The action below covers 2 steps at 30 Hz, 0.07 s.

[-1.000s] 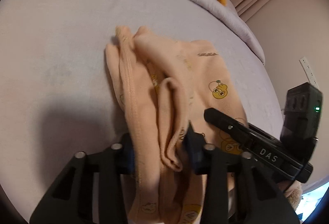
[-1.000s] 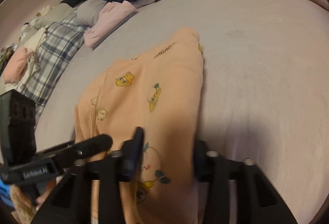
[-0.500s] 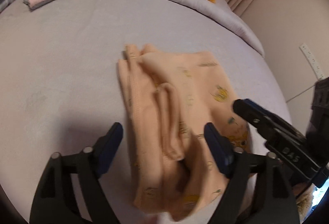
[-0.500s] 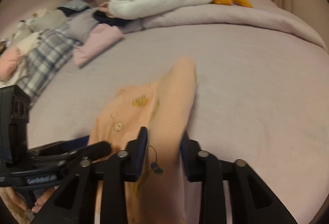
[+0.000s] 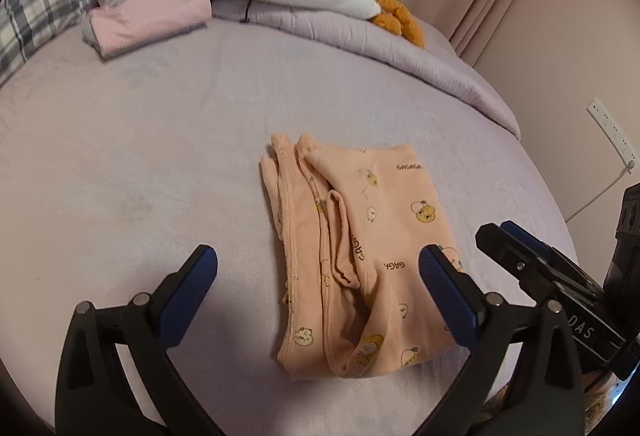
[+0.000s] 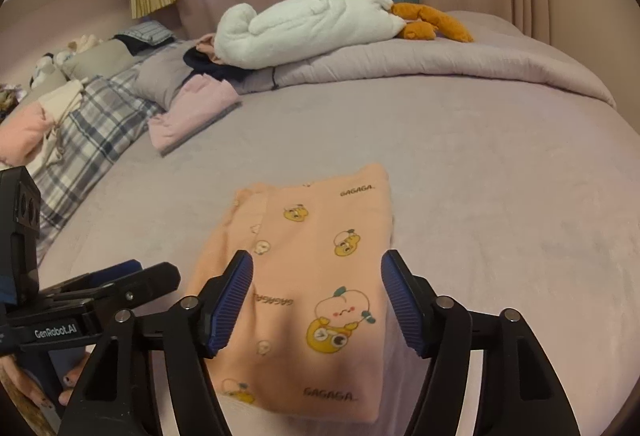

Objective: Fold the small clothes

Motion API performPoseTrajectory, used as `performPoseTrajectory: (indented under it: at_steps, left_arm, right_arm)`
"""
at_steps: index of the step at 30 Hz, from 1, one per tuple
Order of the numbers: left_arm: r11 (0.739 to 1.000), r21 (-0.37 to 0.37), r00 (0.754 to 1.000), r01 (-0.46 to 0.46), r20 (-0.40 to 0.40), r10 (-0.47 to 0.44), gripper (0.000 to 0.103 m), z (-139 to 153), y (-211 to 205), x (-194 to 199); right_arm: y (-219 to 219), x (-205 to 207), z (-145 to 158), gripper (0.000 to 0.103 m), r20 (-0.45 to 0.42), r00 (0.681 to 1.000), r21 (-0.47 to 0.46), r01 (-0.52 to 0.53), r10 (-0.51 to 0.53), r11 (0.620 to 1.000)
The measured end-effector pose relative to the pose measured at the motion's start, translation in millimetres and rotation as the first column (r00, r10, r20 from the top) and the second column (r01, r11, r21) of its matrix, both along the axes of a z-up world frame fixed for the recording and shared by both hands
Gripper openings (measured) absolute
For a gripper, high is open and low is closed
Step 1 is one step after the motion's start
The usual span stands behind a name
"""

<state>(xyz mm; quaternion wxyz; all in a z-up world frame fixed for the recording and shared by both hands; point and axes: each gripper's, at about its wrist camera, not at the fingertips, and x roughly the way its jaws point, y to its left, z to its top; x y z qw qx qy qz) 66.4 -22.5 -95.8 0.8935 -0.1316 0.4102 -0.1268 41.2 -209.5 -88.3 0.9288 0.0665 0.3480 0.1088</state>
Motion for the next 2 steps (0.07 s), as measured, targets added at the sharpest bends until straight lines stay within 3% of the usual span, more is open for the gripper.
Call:
performPoseTrajectory:
  at_steps: [2]
  left_arm:
    - [1.0, 0.02, 1.0, 0.0, 0.015, 0.0, 0.101, 4.1, -0.3, -7.9]
  right_arm:
    - [0.6, -3.0, 2.4, 0.068, 0.008, 1.0, -0.004, 0.002, -0.002, 1.0]
